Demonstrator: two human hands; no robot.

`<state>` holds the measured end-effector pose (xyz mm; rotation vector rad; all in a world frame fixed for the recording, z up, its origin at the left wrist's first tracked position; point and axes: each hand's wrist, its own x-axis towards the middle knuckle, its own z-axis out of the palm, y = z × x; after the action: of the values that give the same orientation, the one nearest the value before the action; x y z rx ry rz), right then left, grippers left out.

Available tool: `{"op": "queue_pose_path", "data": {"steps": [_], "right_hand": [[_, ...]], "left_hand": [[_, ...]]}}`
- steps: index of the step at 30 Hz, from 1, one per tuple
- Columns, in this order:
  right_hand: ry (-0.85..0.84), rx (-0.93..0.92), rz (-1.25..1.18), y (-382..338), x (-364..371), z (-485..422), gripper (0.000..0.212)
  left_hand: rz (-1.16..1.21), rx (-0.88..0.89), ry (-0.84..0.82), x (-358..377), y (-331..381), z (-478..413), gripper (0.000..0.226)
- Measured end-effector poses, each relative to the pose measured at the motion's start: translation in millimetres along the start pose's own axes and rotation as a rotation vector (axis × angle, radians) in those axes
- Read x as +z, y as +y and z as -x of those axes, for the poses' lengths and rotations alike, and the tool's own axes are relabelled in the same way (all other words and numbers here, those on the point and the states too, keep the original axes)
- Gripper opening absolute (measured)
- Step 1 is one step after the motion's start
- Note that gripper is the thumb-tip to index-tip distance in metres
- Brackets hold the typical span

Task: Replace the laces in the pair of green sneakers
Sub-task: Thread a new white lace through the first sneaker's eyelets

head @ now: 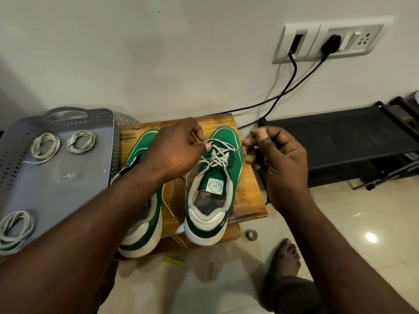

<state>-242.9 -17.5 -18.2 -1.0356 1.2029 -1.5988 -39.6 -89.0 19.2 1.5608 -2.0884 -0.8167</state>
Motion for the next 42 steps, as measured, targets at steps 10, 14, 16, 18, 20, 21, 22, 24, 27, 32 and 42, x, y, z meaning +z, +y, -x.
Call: {"op": "queue_pose_path", "data": {"steps": [10,14,16,18,20,21,22,24,27,32,42], "right_hand": [[0.05,0.011,0.339,15.4,14.0,2.6,0.013],[0.064,-0.038,0.587,29.3,12.6,-1.5,0.017],[0.028,-0.039,0.577,31.5,15.3,-1.7,0.012],[-0.008,-0.048,0.546,29.8,19.3,0.1,0.008],[-0.047,-0.069,0.592,27.6,23.0,2.5,0.001],[-0.071,-0.075,0.65,27.4,24.6,4.0,0.007],[-0.101,-0.064,0.705,27.8,26.4,5.2,0.011],[-0.145,-0.033,0.799,29.9,29.2,6.3,0.008],[-0.212,-0.043,0.915,36.0,30.5,6.8,0.004],[-0.224,-0.038,0.939,35.8,30.3,6.5,0.009],[-0.221,-0.024,0.938,31.3,35.4,9.5,0.012]], "left_hand": [[-0.029,-0.247,-0.293,-2.7,-3.1,8.7,0.013],[0.148,-0.39,-0.3,-0.9,-5.3,8.5,0.006],[0.196,-0.429,-0.302,-1.3,-7.9,7.2,0.002],[0.227,-0.457,-0.302,-1.4,-11.1,6.1,0.003],[0.252,-0.47,-0.301,-1.8,-12.2,6.5,0.003],[0.261,-0.472,-0.302,-1.5,-12.4,6.7,0.003],[0.271,-0.474,-0.303,-1.1,-12.7,6.7,0.004],[0.289,-0.476,-0.31,-0.6,-12.6,6.7,0.007],[0.306,-0.482,-0.314,-1.5,-11.8,6.8,0.008],[0.321,-0.481,-0.315,-3.1,-10.5,7.8,0.007],[0.275,-0.394,-0.32,-3.1,-11.3,9.5,0.006]]}}
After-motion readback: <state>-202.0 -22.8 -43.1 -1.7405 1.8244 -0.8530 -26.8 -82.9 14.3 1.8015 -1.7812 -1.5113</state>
